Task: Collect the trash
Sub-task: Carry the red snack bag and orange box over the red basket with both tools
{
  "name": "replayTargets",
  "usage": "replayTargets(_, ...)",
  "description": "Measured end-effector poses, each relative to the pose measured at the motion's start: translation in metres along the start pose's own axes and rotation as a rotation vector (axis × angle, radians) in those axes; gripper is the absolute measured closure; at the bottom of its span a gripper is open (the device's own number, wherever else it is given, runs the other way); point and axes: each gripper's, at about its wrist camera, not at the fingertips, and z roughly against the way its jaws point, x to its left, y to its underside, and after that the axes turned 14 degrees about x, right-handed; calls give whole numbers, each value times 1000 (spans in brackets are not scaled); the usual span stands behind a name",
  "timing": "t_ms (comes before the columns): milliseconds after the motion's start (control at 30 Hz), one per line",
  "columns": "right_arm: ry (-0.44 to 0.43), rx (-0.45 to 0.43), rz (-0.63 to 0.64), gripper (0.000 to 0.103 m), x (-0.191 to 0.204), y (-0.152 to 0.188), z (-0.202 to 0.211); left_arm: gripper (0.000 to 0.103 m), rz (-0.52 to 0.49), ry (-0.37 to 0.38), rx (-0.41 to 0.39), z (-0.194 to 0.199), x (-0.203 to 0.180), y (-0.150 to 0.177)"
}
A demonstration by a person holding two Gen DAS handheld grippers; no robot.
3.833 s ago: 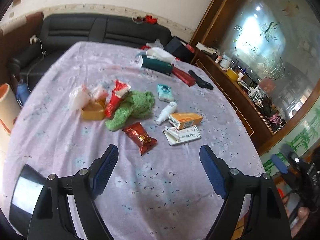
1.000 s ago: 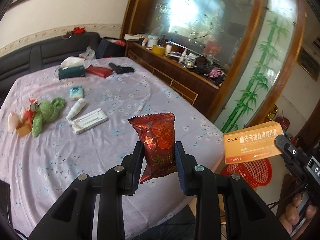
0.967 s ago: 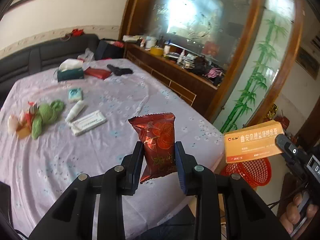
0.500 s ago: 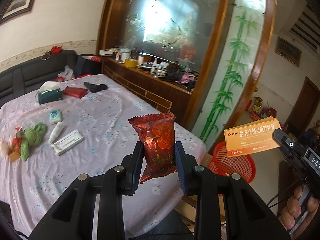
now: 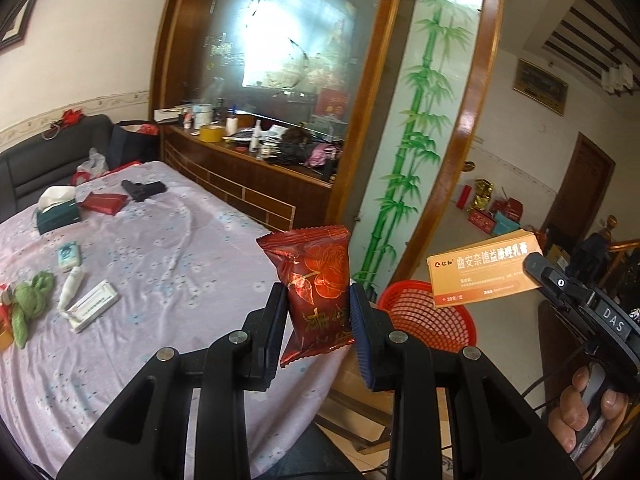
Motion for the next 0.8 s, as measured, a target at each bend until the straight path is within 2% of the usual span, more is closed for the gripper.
replayTargets(400,85,-51,-42,82,-23,-4,18,73,-95,132,40,-27,-47,-17)
replayTargets(600,143,-64,-83,82,-48,-7,23,73,-133,266,94,-51,-70,-24)
replayTargets(800,188,-81,-126,82,-74,-11,28,73,-176,275,139,-77,-95,-30)
